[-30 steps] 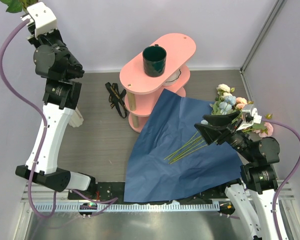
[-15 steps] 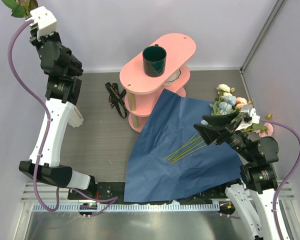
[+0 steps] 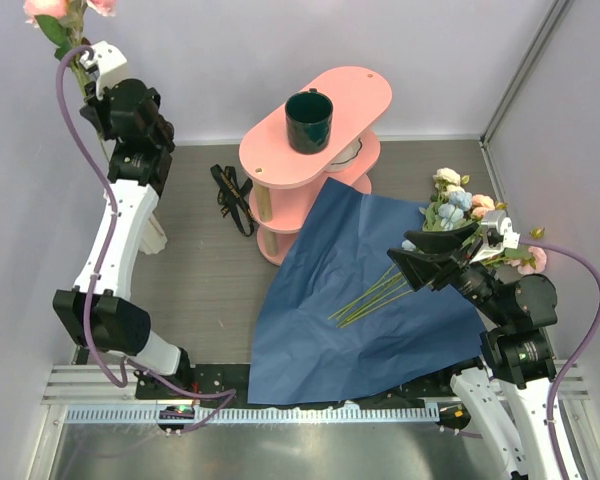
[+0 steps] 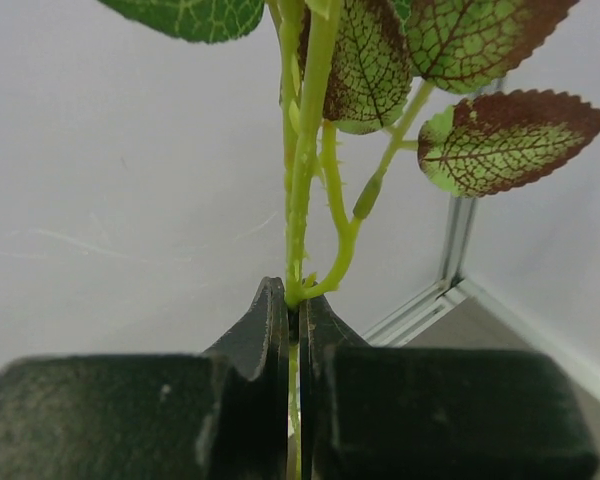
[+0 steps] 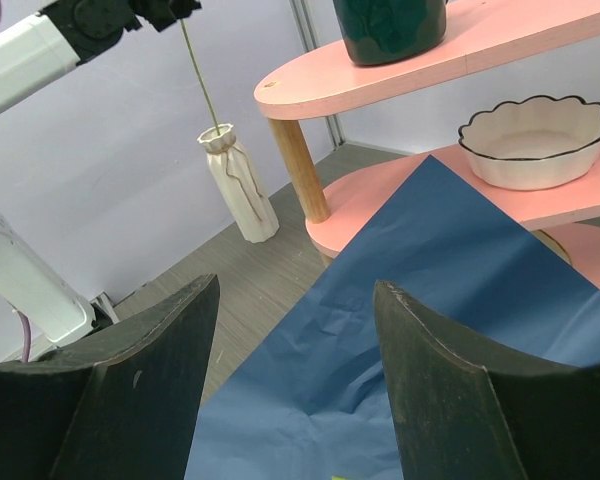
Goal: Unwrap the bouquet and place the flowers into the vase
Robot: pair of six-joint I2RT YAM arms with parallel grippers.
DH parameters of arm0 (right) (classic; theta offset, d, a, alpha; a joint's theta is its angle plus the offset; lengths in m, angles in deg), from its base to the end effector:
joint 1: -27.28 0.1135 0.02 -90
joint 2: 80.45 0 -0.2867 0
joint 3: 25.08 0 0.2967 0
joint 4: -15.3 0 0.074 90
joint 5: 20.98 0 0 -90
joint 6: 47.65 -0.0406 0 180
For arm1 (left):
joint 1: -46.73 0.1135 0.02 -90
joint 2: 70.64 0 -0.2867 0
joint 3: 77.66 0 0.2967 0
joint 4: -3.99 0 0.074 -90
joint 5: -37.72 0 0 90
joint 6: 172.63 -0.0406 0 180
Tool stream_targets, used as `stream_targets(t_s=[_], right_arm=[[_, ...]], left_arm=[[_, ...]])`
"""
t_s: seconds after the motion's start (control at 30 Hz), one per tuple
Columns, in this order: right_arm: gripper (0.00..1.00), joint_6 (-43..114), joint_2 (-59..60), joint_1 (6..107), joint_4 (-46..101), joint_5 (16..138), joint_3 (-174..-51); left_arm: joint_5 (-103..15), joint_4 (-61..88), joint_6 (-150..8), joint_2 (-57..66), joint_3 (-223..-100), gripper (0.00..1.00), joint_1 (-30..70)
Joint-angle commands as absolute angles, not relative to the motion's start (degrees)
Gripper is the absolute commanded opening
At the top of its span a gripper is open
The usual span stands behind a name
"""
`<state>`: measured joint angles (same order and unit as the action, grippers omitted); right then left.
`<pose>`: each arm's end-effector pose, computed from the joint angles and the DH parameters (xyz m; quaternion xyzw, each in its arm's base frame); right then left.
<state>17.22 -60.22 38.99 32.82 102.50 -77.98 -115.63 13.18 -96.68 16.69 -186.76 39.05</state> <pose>0.0981 0.0432 0.4010 -0.1592 0.6047 0.4064 0.6662 0.3737 -0.0138 0.5300 -0.3021 0.5999 0.3648 0.6448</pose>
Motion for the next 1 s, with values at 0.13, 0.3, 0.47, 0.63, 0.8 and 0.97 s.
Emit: stream_targets(t_s=[0.13,0.3,0.47,0.63,0.8,0.97], right_arm=[[0.69,18.35,-60.77,39.67,31.80,101.46,-77.88],[0.69,18.35,-60.59,39.68,31.63,101.54,-77.71],[0.69,18.26,-60.33,39.76,31.72,101.46,-77.62],[0.69,18.09,-60.33,39.85,31.10,101.54,-77.36],[0.69,18.00,-60.24,39.94,31.01,101.46,-77.18],[0.69,17.91,-60.24,39.94,30.75,101.46,-77.09]], left_arm=[[-117.15,22.15,-83.44,17.52,-182.67,0.00,44.61],[-114.86,27.33,-76.31,18.92,-181.18,0.00,46.47],[-113.63,29.45,-73.50,20.07,-180.65,0.01,49.54],[-113.18,30.69,-72.71,21.47,-180.47,0.03,49.81],[-113.18,31.57,-72.09,21.91,-180.12,0.08,49.98],[-112.57,32.27,-70.86,21.12,-179.86,0.27,49.90]])
